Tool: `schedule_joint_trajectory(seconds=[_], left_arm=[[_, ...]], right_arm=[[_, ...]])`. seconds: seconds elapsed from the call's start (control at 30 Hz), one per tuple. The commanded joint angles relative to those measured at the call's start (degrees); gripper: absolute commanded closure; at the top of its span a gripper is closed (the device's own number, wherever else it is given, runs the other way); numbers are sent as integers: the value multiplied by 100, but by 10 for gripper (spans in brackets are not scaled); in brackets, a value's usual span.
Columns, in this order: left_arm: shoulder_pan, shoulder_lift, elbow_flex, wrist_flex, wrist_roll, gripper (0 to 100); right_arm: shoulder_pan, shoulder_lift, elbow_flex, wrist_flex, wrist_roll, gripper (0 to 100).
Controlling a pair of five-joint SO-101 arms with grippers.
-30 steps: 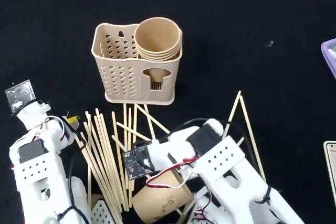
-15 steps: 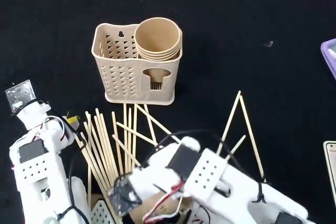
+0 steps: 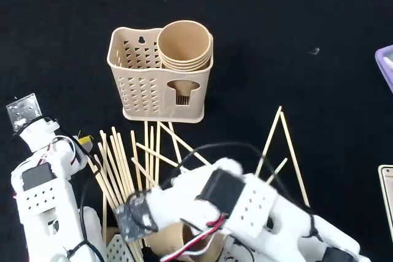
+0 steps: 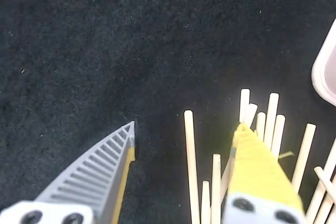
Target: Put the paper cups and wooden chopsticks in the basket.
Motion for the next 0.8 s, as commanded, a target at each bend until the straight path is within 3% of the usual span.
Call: schedule_joint_trajectory(seconds=[0.0,0.17,0.47,0.77], left_arm=[[-48,-79,-215,-105,0,708],[-48,-79,-189,-105,0,708],[-22,-79,-189,-105,35,708],[-13,-79,-180,-105,35,708]], right_arm=[[844,31,-1147,457,-510,988],[1987,48,-1965,457,-580,988],[3578,189,-4585,290,-2163,988],[4721,2158,-7363,-62,-3481,988]])
